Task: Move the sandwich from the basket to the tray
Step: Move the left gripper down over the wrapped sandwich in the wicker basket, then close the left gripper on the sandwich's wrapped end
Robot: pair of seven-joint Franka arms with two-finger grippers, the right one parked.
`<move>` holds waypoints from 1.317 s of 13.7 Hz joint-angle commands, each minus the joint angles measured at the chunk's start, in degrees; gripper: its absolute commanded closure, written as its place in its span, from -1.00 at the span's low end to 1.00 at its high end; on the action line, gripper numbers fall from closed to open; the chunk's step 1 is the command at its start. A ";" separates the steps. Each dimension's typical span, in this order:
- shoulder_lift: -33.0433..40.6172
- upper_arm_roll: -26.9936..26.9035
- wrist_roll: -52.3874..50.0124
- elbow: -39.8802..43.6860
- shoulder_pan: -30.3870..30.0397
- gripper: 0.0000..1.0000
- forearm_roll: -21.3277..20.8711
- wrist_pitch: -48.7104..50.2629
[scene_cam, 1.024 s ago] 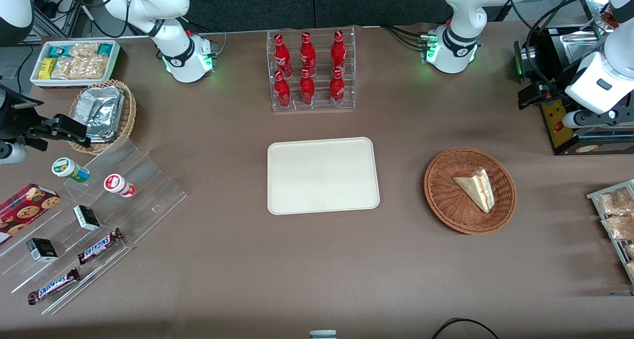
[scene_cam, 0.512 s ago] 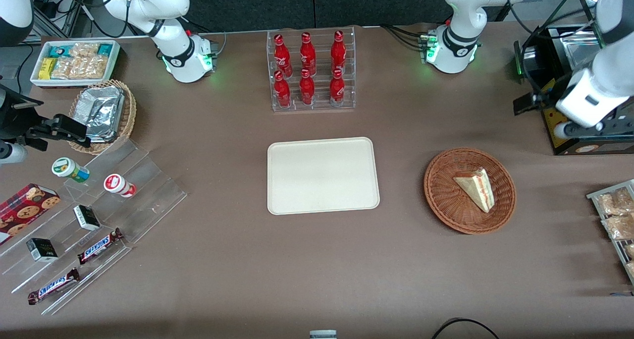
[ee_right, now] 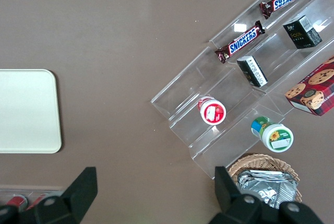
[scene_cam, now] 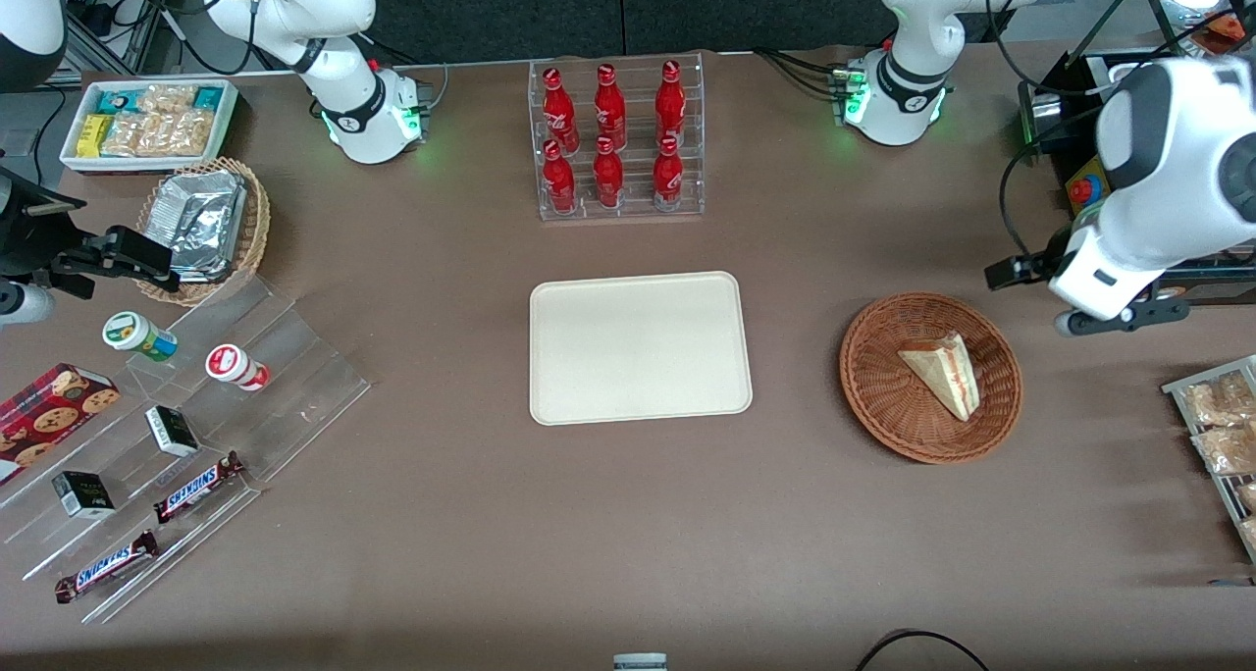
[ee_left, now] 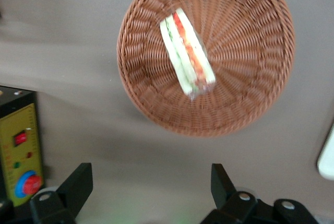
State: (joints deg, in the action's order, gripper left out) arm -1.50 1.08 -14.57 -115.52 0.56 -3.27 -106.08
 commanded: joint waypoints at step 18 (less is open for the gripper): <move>-11.41 0.06 -27.97 -10.86 2.43 -1.00 -1.13 -31.63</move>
State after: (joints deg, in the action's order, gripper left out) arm -12.36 1.24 -40.58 -125.68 2.78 -3.36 -135.51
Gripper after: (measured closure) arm 0.000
